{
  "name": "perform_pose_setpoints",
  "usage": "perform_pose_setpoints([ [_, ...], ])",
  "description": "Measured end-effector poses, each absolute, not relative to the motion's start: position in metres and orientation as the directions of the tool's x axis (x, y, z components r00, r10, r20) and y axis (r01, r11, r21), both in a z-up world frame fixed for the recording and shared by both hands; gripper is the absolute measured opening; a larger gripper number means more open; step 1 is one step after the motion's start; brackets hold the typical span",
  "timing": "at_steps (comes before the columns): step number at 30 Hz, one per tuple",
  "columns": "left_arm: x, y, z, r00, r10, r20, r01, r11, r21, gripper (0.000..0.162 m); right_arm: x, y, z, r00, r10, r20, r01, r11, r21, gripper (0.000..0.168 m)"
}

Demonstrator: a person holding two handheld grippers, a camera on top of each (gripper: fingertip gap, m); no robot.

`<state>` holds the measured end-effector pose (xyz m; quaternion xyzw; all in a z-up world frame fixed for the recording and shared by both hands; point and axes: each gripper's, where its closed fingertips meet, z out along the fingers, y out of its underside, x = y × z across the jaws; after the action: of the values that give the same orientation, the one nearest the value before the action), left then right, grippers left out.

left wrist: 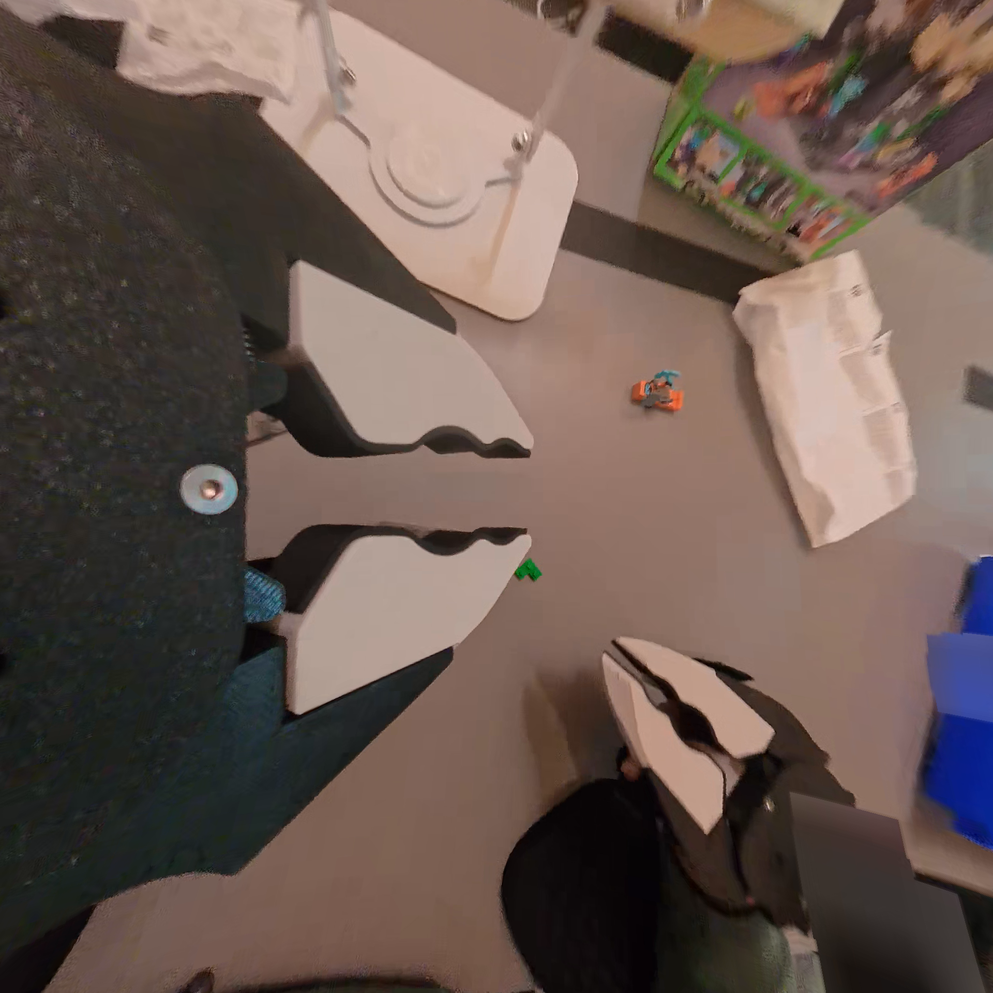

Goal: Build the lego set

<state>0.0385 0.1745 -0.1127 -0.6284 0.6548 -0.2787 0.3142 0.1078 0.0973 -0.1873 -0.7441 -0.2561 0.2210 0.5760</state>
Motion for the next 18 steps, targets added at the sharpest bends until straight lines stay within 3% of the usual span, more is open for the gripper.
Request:
perform_pose_setpoints([
  [5, -0.054, 0.166, -0.073, 0.145, -0.978, -0.153, -0.584, 0.040, -0.811, 0.012, 0.108, 0.097, -0.188, 0.769, 0.639, -0.035, 0.128, -0.207, -0.970, 0.006],
  [11, -0.192, 0.161, -0.081, 0.423, -0.891, -0.164, -0.580, -0.127, -0.804, 0.016, 0.106, 0.097, -0.192, 0.766, 0.642, -0.035, 0.137, -0.217, -0.966, 0.006],
  [15, -0.293, 0.164, -0.100, 0.607, -0.770, -0.196, -0.592, -0.274, -0.758, 0.013, 0.101, 0.097, -0.197, 0.758, 0.651, -0.042, 0.146, -0.232, -0.962, 0.006],
  [18, -0.372, 0.163, -0.124, 0.690, -0.689, -0.223, -0.632, -0.423, -0.650, 0.020, 0.096, 0.096, -0.201, 0.750, 0.660, -0.038, 0.162, -0.240, -0.957, 0.006],
])
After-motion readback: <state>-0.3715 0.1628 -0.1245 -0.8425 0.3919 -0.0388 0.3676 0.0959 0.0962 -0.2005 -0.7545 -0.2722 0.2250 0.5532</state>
